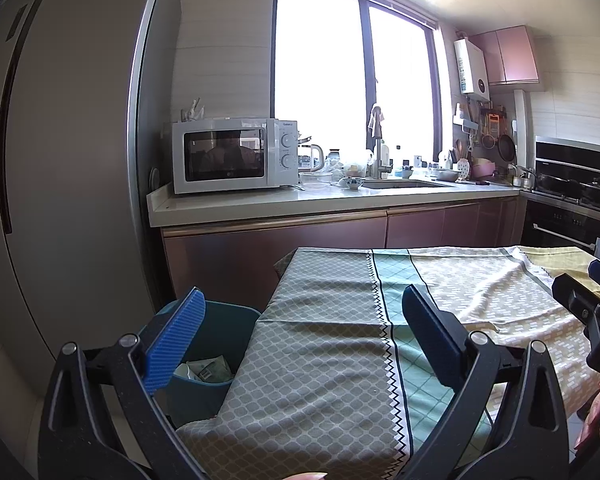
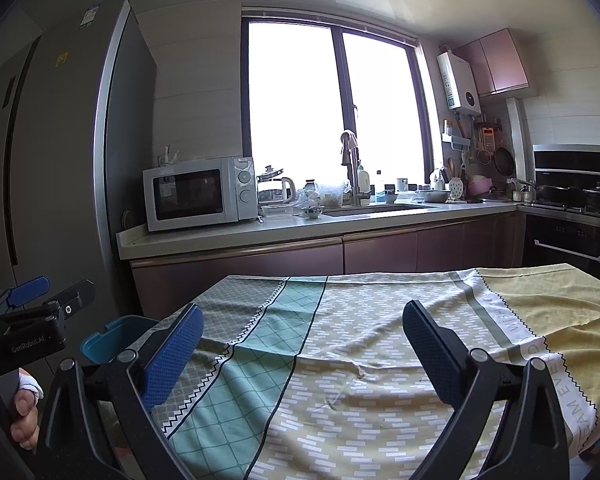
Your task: Collect trash
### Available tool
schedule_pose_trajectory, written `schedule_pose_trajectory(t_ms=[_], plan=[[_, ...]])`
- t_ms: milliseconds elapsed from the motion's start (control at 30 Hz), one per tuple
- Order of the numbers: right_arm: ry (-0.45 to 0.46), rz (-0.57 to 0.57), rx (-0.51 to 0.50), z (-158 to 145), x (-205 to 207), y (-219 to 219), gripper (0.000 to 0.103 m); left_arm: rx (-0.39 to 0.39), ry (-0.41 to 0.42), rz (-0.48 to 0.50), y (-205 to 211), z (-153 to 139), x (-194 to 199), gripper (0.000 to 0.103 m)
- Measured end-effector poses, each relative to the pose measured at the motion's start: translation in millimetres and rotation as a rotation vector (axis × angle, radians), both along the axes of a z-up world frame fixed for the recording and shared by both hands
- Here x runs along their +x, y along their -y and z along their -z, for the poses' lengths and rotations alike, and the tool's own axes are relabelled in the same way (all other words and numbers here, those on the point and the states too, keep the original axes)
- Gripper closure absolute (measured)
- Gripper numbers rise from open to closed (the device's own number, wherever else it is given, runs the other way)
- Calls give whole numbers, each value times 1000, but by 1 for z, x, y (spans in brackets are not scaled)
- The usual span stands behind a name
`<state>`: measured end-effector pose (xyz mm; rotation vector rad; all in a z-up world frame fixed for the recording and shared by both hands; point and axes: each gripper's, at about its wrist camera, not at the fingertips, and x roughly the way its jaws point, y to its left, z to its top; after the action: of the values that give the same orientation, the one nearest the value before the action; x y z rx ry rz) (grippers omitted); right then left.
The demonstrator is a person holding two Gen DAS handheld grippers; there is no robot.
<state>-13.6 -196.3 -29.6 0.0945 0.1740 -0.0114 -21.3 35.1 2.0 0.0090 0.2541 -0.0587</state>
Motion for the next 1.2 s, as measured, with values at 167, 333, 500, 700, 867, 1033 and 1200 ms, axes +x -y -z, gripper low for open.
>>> schedule_pose_trajectory(t_ms=[167,333,500,700,867,1033,1200], plan=[[0,0,0,0,-1,-1,7,1,0,0,1,0,0,6],[-1,1,1,1,-1,-1,7,4,5,-2,-2,0,1,6],[-1,1,3,1,0,-1,7,6,5,-4,-1,0,2,6],[-1,1,4,1,0,-1,7,6,6,-3,0,0,1,6],[-2,2,2,1,0,-2,7,6,6,-4,1,0,1,6],[-1,4,4,2,-2,-2,7,6,5,-3,0,0,1,6],[-1,4,3,1,-2,-3,7,6,6,-4,0,1,2,6]])
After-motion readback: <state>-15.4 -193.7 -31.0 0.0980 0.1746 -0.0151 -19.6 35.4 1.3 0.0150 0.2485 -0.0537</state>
